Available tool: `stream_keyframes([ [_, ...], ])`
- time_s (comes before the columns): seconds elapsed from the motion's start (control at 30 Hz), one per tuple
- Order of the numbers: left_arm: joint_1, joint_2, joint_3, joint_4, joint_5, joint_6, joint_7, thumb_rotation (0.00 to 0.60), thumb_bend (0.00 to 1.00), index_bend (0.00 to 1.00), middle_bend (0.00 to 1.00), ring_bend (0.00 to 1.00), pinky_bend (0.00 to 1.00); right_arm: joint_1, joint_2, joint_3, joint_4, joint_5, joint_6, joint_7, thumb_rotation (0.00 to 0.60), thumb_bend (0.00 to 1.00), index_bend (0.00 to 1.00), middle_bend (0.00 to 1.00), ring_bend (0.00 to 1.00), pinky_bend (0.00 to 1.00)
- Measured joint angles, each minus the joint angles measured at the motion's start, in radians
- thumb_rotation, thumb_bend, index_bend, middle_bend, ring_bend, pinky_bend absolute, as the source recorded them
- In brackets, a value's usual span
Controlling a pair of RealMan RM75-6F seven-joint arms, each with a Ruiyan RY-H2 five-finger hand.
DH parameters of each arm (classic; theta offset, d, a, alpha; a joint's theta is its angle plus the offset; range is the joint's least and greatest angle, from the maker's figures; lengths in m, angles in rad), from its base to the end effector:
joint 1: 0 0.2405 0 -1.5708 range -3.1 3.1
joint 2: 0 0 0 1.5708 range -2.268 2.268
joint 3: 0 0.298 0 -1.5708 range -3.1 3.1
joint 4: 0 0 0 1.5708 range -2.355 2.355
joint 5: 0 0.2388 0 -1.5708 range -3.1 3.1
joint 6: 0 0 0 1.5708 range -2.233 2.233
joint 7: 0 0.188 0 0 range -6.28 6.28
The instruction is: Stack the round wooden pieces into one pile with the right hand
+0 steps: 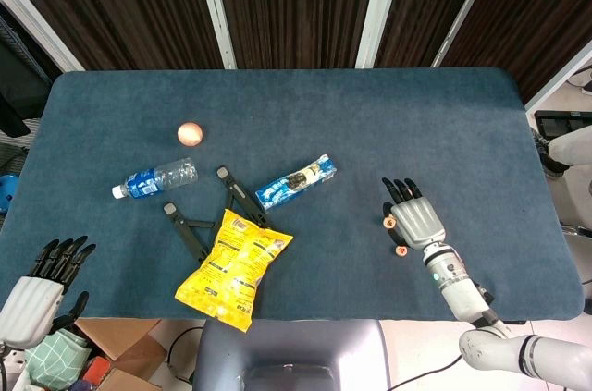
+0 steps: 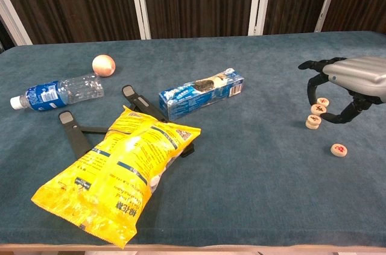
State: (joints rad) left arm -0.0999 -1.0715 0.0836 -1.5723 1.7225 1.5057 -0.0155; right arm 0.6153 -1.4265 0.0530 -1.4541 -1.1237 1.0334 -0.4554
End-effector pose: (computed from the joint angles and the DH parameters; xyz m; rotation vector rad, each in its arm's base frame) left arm -0.3454 0.1993 0.1363 -1.6662 -0.8391 -0.8961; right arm -0.2717 -0.3912 -0.0142 1.8251 -0.7926 0.6310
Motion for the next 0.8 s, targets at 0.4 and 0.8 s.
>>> stream_keyframes([
  [0.4, 0.001, -0.001, -0.001, -0.001, -0.004, 0.002, 0.001, 0.6, 0.48, 0.0, 0.0, 0.0, 0.03, 0.015, -0.081, 0.028, 0.141, 0.039, -0.064, 0.001, 0.6, 0.5, 0.63, 0.04, 0.0, 0.0],
  [0.8, 0.001, 0.0, 0.0, 0.0, -0.003, 0.002, 0.001, 0.6, 0.48, 0.0, 0.0, 0.0, 0.03, 0.013, -0.087, 0.041, 0.159, 0.058, -0.075, -0.018, 0.6, 0.5, 0.6, 0.04, 0.0, 0.0],
])
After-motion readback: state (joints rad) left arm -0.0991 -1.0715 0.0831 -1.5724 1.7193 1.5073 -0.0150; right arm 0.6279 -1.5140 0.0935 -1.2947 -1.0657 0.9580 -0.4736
